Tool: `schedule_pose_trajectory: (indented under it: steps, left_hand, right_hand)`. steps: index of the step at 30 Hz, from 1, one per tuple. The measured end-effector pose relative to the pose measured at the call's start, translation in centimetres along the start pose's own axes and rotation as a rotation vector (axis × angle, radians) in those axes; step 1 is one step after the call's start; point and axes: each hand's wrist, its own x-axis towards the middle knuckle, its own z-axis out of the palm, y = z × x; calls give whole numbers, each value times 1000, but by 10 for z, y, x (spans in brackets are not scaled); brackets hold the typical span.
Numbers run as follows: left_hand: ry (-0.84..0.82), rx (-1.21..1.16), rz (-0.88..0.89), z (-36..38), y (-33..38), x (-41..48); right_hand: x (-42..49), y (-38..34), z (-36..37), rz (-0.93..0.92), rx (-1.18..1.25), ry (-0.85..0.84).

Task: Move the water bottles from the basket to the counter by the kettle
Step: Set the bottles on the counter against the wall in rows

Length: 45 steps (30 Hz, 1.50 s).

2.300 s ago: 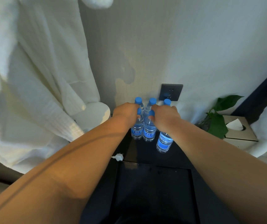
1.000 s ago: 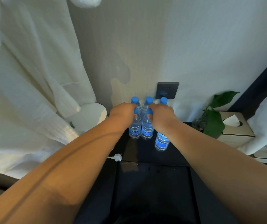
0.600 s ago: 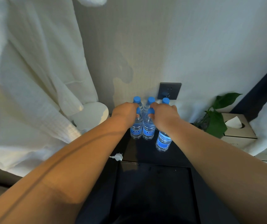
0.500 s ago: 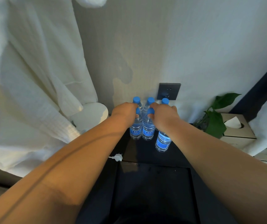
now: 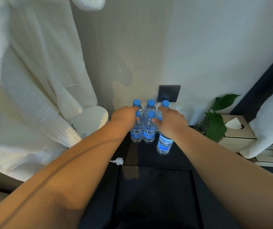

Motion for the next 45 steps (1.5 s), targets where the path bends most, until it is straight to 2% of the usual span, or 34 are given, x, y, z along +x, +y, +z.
schedule_pose_trajectory:
  steps: [5, 8, 15, 18, 24, 35, 45]
  left_hand:
    - [30, 43, 13, 4, 2, -9]
    - [45, -3, 1, 8, 5, -15]
    - [227, 38, 115, 4, 29, -24]
    - [184, 105, 199, 1, 42, -25]
    - [115, 158, 217, 16, 44, -38]
    - [131, 74, 182, 15, 31, -31]
    - [100, 91, 230, 19, 22, -28]
  right_hand:
    - [-24, 22, -8, 28, -162, -74]
    - [-34, 29, -15, 43, -132, -157]
    - [-40, 28, -23, 17, -58, -101]
    - [-34, 29, -21, -19, -54, -91]
    - [-20, 43, -21, -114, -81, -88]
    - [1, 35, -26, -79, -65, -91]
    - [5, 41, -19, -99, -21, -58]
